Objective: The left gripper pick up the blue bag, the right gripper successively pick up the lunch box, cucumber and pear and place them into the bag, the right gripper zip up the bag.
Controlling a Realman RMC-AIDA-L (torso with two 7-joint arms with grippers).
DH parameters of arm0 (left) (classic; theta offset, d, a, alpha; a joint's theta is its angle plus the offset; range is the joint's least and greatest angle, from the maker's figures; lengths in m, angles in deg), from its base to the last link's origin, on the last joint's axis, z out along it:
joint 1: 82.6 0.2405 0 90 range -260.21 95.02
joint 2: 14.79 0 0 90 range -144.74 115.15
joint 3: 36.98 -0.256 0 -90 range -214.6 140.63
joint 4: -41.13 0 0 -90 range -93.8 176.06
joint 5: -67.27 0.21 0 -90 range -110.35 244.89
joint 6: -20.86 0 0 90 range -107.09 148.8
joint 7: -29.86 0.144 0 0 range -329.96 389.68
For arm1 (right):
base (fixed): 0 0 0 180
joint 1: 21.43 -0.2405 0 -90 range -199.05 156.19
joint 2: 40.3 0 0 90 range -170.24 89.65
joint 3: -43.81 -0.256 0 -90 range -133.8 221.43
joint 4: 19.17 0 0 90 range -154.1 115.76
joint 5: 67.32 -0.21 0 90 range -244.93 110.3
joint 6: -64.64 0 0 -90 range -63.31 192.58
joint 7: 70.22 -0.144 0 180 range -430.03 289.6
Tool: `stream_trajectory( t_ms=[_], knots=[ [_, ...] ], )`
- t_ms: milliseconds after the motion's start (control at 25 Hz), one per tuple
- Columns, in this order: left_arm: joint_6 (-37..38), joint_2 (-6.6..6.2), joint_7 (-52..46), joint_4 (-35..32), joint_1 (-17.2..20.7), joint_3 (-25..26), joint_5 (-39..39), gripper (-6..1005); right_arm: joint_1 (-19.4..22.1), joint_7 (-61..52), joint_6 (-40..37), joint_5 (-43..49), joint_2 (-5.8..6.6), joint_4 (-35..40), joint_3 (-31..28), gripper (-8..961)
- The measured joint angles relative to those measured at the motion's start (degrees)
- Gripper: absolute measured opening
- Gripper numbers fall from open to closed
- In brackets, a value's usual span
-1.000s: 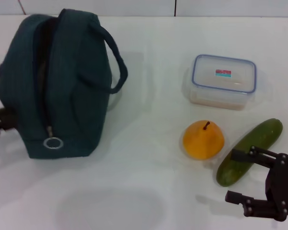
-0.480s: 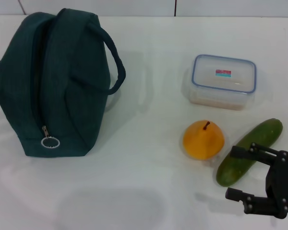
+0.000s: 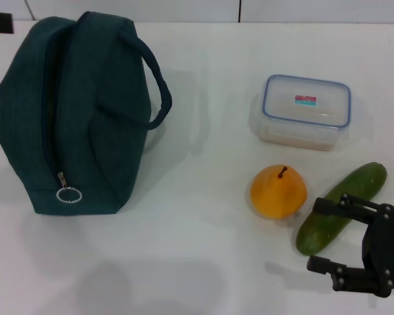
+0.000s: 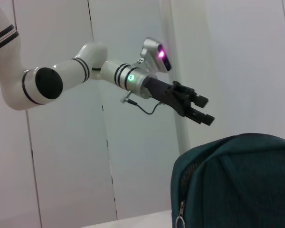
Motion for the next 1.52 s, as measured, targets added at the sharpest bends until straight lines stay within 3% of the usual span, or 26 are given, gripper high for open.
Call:
stream_trajectory(
  t_ms=[200,440,1040,1520],
  knots=[
    [-2.6,2.30,-2.4,-0.2,-3.2,-0.8,6.9,768,0.0,0.0,0.0,-0.7,0.00,0.0,0.1,809],
    [-4.1,4.14,-4.8,-0.3,-6.4,-4.7,14.0,768,-0.2,0.0,0.0,-0.7,0.01,0.0,-0.1,809],
    [-6.0,3.87,-6.7,-3.8,-7.1,-5.3,16.3,767,0.1,0.0,0.1,-0.7,0.09,0.0,-0.4,809],
    [-9.9,5.11,-6.2,-1.3,-7.2,-6.6,21.2,766,-0.1,0.0,0.2,-0.7,0.09,0.0,-0.3,809]
  ],
)
